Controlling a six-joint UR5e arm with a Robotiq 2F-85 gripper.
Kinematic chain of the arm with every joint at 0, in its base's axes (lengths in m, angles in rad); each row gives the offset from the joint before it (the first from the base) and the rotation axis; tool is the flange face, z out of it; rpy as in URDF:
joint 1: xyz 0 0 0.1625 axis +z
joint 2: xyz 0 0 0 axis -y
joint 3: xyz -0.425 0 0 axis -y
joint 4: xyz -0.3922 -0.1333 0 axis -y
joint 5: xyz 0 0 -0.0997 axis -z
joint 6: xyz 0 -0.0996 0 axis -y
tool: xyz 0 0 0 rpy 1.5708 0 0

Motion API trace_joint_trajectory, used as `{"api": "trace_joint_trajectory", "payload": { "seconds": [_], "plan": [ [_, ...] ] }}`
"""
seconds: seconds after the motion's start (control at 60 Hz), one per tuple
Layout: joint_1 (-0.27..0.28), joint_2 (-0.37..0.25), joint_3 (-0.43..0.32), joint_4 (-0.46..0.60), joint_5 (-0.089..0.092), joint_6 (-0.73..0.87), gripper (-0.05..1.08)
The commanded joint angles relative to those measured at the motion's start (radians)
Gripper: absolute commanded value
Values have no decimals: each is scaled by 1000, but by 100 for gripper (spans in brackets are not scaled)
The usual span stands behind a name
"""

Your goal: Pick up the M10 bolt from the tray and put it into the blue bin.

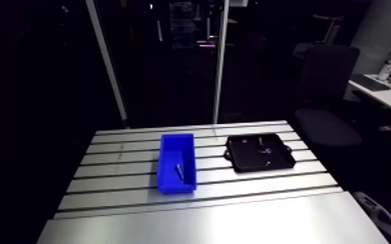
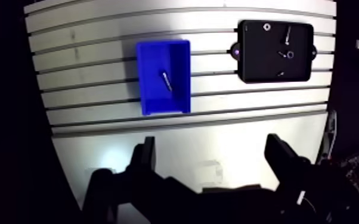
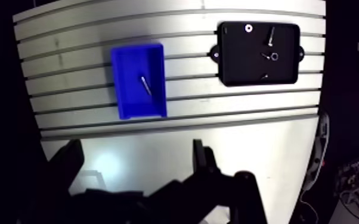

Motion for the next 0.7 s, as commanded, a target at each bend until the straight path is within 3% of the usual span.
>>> {"api": "trace_joint_trajectory", "payload": {
  "seconds": [0.017, 0.7],
  "plan": [
    [-11, -1, 15, -44, 8, 18, 1],
    [-15, 3, 15, -43, 2, 16, 1]
  ]
}}
